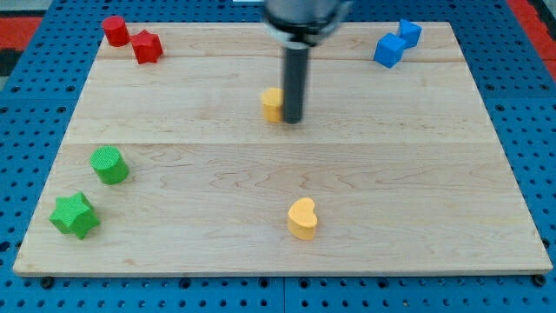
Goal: Slide yellow hexagon diagonal to the top left of the yellow heart
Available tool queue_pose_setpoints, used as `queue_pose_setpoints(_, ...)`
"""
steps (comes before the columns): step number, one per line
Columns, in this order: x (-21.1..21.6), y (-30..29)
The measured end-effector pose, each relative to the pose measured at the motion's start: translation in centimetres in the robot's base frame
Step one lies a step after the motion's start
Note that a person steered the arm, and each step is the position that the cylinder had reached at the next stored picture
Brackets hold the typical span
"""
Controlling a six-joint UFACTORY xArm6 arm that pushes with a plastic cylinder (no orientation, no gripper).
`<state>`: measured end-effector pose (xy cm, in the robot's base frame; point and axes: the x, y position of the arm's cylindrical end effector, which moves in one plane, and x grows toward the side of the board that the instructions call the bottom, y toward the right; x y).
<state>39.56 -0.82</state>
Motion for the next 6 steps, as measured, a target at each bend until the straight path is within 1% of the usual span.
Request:
queue_pose_setpoints(1, -4.4, 0.5)
queue_pose_setpoints(2, -7.6, -0.2)
queue_pose_setpoints(3, -5.5, -3.6)
queue_pose_setpoints(5, 1.5, -3.8)
queue_pose_setpoints(6, 3.0, -7.8)
